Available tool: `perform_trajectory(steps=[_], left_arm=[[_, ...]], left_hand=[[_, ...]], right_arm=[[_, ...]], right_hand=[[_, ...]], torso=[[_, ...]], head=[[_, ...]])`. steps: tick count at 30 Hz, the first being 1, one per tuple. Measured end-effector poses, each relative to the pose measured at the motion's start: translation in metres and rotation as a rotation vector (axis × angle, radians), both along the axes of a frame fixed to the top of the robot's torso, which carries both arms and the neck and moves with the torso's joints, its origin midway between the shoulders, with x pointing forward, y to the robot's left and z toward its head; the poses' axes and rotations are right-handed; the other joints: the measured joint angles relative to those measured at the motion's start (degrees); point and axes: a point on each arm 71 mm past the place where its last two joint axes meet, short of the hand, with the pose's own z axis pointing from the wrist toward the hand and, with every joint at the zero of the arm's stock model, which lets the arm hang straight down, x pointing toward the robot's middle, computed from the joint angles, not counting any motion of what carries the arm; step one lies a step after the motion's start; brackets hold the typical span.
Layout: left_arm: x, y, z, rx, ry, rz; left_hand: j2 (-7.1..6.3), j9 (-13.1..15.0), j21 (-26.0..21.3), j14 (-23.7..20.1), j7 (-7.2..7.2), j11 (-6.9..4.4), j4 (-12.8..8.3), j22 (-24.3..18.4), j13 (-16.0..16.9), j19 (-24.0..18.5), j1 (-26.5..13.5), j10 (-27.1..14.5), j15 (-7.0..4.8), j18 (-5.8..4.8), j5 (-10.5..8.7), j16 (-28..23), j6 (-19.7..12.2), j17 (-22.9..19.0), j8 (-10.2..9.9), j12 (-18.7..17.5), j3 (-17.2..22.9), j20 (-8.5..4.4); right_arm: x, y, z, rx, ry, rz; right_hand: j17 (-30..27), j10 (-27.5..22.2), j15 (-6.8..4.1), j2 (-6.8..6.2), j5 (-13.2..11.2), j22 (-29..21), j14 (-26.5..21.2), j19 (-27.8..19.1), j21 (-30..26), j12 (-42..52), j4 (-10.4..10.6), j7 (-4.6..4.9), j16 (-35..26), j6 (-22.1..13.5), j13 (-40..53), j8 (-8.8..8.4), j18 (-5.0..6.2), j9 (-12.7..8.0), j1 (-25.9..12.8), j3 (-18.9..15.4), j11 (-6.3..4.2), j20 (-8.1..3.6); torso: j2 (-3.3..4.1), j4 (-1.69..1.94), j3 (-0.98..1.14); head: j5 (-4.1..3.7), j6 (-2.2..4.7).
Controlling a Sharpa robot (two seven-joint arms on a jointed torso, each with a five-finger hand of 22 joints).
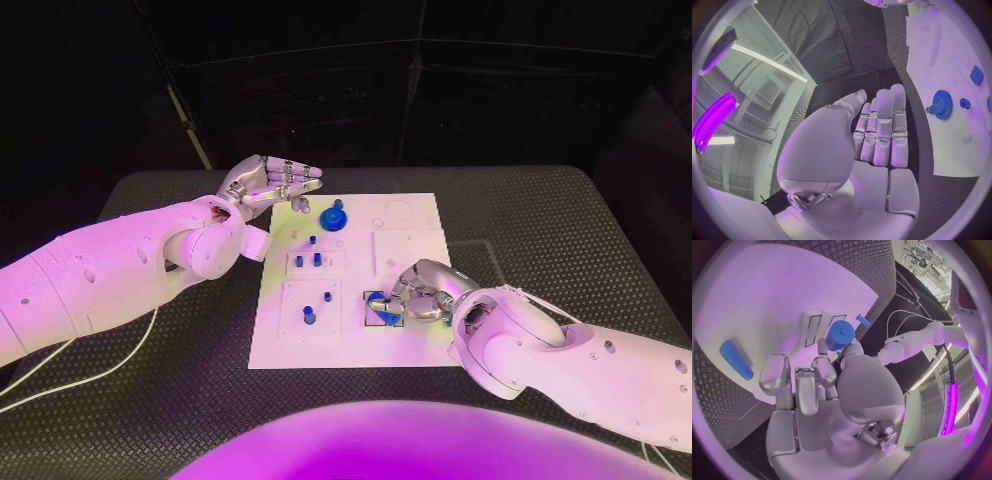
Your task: Assemble the parts on the task board
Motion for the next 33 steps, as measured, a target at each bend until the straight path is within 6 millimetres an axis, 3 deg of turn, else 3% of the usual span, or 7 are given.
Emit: perform_trajectory(steps=[4,7,10,13,20,28,33], left_arm=[[0.0,0.0001,0.0,0.0,0.0,0.0],[0.0001,0.0001,0.0,0.0,0.0,0.0],[0.0001,-0.0001,-0.0001,0.0,0.0,0.0],[0.0001,-0.0003,-0.0001,0.0,0.0,-0.001],[0.0001,0.0001,-0.0001,0.0,0.001,0.0],[0.0001,0.0008,-0.0001,0.001,0.001,0.001],[0.0001,0.001,-0.0001,0.001,0.001,0.001]], left_hand=[[0.0,0.0,0.0,0.0,0.0,0.0,0.0,0.0,0.0,0.0,0.0,0.0,0.0,0.0,0.0,0.0,0.0,0.0,0.0,0.0,0.0,0.0],[0.0,0.0,0.0,0.0,0.0,0.0,0.0,0.0,0.0,0.0,0.0,0.0,0.0,0.0,0.0,0.0,0.0,0.0,0.0,0.0,0.0,0.0],[0.0,0.0,0.0,0.0,0.0,0.0,0.0,0.0,0.0,0.0,0.0,0.0,0.0,0.0,0.0,0.0,0.0,0.0,0.0,0.0,0.0,0.0],[0.0,0.0,0.0,0.0,0.0,0.0,0.0,0.0,0.0,0.0,0.0,0.0,0.0,0.0,0.0,0.0,0.0,0.0,0.0,0.0,0.0,0.0],[0.0,0.0,0.0,0.0,0.0,0.0,0.0,0.01,0.0,0.0,0.0,0.0,0.0,0.0,0.0,0.0,0.0,0.0,0.0,0.0,0.0,0.0],[0.0,0.0,-0.4,0.0,0.0,0.0,0.0,-0.08,0.0,0.0,0.0,0.0,0.0,0.0,0.0,0.0,0.0,-0.09,0.0,0.28,0.0,0.0],[0.0,0.0,-0.4,0.0,0.0,0.0,0.0,-0.08,0.0,0.0,0.0,0.0,0.0,0.0,0.0,0.0,0.0,-0.09,0.0,0.27,0.0,0.0]], right_arm=[[0.0007,-0.0005,-0.001,-0.005,0.004,-0.003],[0.0013,-0.001,-0.0016,-0.007,0.006,-0.006],[0.0017,-0.0009,-0.0019,-0.007,0.006,-0.008],[0.0017,-0.0001,-0.0018,-0.005,0.006,-0.007],[0.0005,0.0013,-0.0006,0.0,0.004,0.0],[-0.0021,0.0014,0.002,0.008,-0.001,0.017],[-0.0031,0.0021,0.0029,0.008,-0.004,0.03]], right_hand=[[0.0,0.0,0.0,-0.56,-5.47,0.05,0.0,0.0,0.0,-0.05,0.05,-0.1,0.0,0.1,0.08,0.16,0.0,0.58,-2.06,-0.52,0.0,0.0],[0.03,0.0,0.0,-2.54,-9.73,-0.34,0.0,-0.31,0.0,-1.05,0.22,-0.09,0.0,0.09,-0.24,0.16,0.0,1.01,-4.61,-0.04,0.0,-0.31],[0.05,0.0,0.0,-5.13,-10.58,-0.76,0.0,-0.31,-0.33,-1.4,0.26,0.22,0.0,-0.23,-0.39,-0.21,0.0,1.45,-7.47,2.15,0.0,-0.31],[0.04,0.0,0.0,-6.41,-10.57,-0.83,0.0,-0.31,-0.36,-1.4,0.37,0.22,0.0,-0.23,-0.39,-0.21,0.0,1.75,-9.07,3.22,0.0,-0.31],[0.04,-0.01,0.0,-6.14,-9.38,-0.56,0.0,-0.31,-0.36,-1.4,0.23,0.22,0.0,-0.23,0.25,-0.21,0.0,2.2,-9.8,4.85,0.0,-0.3],[0.03,0.52,0.01,-3.98,-5.65,0.18,0.0,-0.31,-0.36,-0.95,-0.06,0.01,-0.01,-0.01,1.37,-0.21,0.01,2.92,-6.83,5.79,-0.1,-0.3],[0.03,0.73,0.01,-3.14,-4.2,0.45,0.0,-0.1,-0.13,-0.71,-1.9,-0.14,0.23,0.14,1.88,-0.21,0.0,3.42,0.03,6.77,-0.31,-0.51]], torso=[[0.0,-0.03,0.01],[0.0,-0.03,0.01],[0.0,-0.03,0.01],[0.0,-0.03,0.02],[0.01,-0.07,0.04],[0.01,-0.08,0.05],[0.0,-0.1,0.05]], head=[[0.03,0.0],[0.03,0.0],[-0.02,0.0],[-0.04,0.0],[0.01,0.0],[0.05,0.0],[0.05,0.0]])
